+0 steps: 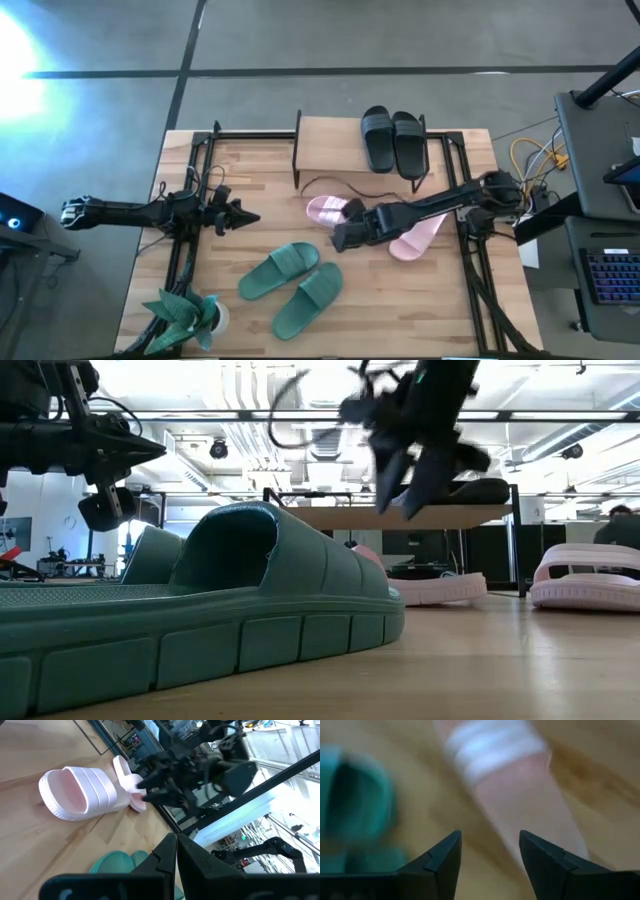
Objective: Pick and place slides into the shelf
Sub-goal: Move the right pink slipper to the bottom of the other pink slipper
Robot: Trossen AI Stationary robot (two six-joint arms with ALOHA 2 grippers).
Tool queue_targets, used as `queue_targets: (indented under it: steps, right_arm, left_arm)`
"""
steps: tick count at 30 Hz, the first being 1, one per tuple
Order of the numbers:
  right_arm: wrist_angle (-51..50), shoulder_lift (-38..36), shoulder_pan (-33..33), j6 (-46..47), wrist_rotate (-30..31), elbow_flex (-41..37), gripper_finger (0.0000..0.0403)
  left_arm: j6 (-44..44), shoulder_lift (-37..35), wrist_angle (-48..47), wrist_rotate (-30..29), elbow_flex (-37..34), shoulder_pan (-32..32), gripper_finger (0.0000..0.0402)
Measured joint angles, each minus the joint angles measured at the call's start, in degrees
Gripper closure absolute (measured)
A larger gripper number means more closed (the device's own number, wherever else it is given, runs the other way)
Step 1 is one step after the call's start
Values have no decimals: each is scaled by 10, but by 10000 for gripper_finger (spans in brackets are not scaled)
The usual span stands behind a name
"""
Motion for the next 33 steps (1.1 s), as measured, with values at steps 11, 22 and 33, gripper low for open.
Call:
queue_targets:
  steps: [11, 22, 33]
  right_arm:
    - [-247, -102, -12, 19, -174, -57, 238]
    - [-176, -343, -69, 56, -179, -278, 227]
    - [-89, -422, -123, -35, -220, -406, 202]
  left_arm:
    - [0, 2, 0, 0, 0, 0, 402]
    - [0, 12, 0, 0, 0, 0, 402]
    - [-5, 27, 0, 0, 0, 0, 402]
